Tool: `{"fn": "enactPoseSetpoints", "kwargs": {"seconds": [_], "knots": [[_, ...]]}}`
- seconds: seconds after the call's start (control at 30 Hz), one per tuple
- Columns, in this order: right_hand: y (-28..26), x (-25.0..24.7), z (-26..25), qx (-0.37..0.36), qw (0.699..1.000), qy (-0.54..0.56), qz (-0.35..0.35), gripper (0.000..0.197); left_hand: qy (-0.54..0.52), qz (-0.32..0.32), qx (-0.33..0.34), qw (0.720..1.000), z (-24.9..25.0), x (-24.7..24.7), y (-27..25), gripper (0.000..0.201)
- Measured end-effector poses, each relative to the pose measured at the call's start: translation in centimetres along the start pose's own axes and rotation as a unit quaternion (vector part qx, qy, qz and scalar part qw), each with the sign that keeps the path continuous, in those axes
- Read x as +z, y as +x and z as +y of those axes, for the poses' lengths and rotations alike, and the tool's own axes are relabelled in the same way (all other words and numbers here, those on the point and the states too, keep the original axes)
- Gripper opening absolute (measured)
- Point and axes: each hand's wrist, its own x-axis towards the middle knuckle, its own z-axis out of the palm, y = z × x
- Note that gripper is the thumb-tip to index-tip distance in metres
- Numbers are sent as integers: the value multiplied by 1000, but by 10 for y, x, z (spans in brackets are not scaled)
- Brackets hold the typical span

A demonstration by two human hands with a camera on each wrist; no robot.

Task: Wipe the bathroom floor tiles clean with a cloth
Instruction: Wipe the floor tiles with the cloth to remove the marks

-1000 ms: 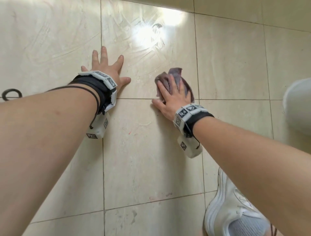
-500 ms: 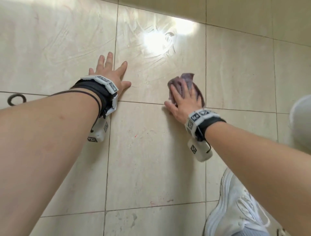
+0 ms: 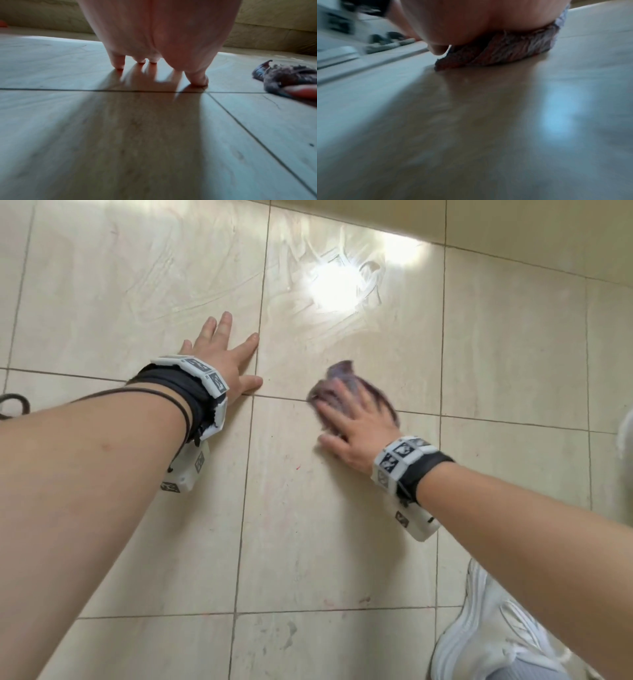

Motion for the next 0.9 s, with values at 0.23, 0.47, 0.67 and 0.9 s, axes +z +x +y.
{"fn": "enactPoseSetpoints", "kwargs": {"seconds": [0.23, 0.47, 0.67, 0.9], "knots": [[63, -54, 13, 194, 971, 117, 73, 69, -1, 12, -3, 1000, -16, 10, -16, 81], [37, -18, -75, -43, 999, 2, 7, 69, -2, 23, -8, 1000, -32, 11, -27, 94], [21, -13, -21, -53, 997, -55, -9, 67, 7, 18, -32, 999, -25, 11, -36, 96], [77, -51, -53, 42, 997, 52, 30, 69, 12, 42, -46, 998, -27, 20, -51, 93]]}}
